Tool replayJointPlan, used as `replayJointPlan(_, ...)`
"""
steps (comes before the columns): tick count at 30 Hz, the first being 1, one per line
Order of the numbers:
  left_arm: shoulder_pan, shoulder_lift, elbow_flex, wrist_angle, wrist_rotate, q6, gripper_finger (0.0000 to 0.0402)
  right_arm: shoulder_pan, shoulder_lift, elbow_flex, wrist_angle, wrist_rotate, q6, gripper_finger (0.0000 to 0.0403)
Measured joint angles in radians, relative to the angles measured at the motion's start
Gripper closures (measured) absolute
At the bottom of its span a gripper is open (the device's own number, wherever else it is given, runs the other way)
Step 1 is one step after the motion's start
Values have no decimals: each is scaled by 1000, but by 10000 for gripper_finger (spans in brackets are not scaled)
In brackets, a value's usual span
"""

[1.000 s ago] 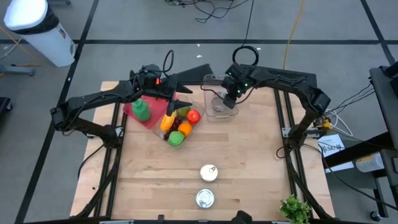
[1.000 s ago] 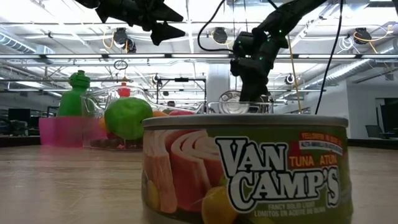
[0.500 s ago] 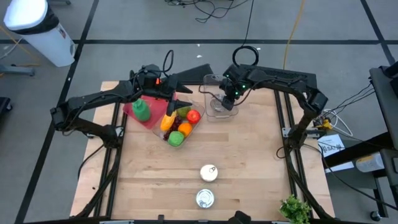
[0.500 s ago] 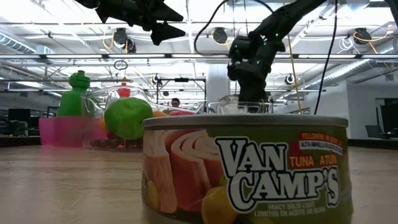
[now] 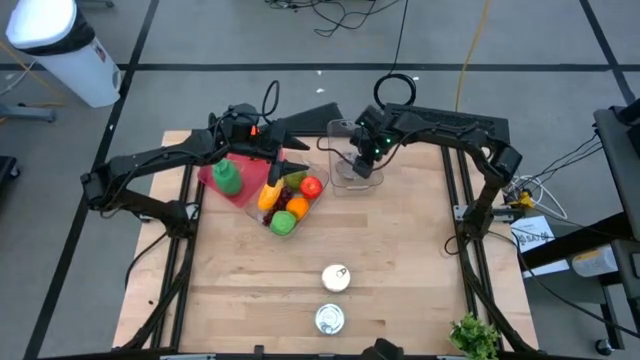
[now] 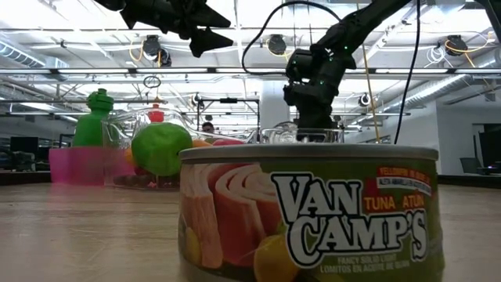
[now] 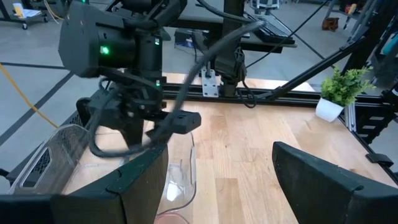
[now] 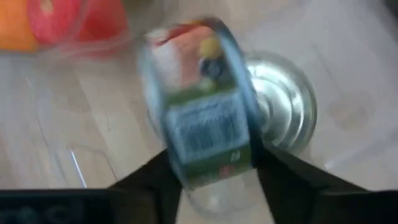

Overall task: Pick & Place Food Item
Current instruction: Put the top green tuna can into the right transparent bin, then put the blue pink tuna can into the right transparent bin

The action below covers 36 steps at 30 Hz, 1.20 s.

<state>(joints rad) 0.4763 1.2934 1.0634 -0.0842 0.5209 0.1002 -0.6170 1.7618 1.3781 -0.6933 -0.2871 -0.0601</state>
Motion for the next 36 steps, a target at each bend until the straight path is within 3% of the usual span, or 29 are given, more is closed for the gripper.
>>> replayJointPlan(6, 0, 0, 0, -1, 0, 3, 101, 24, 0, -3, -2, 123, -32, 114)
replayJointPlan(11, 0, 0, 0, -2, -1, 3, 100, 24, 0, -3, -1, 187, -39, 77)
replayJointPlan(25, 0, 0, 0, -3, 0, 3, 100, 24, -83, -3, 34, 190, -79, 77)
replayJointPlan(32, 0, 0, 0, -2, 0, 3, 101, 23, -78, -2, 119, 336, -138, 78)
replayJointPlan(36, 0, 0, 0, -2, 0, 2, 101, 25, -53, -2, 120, 338, -146, 78)
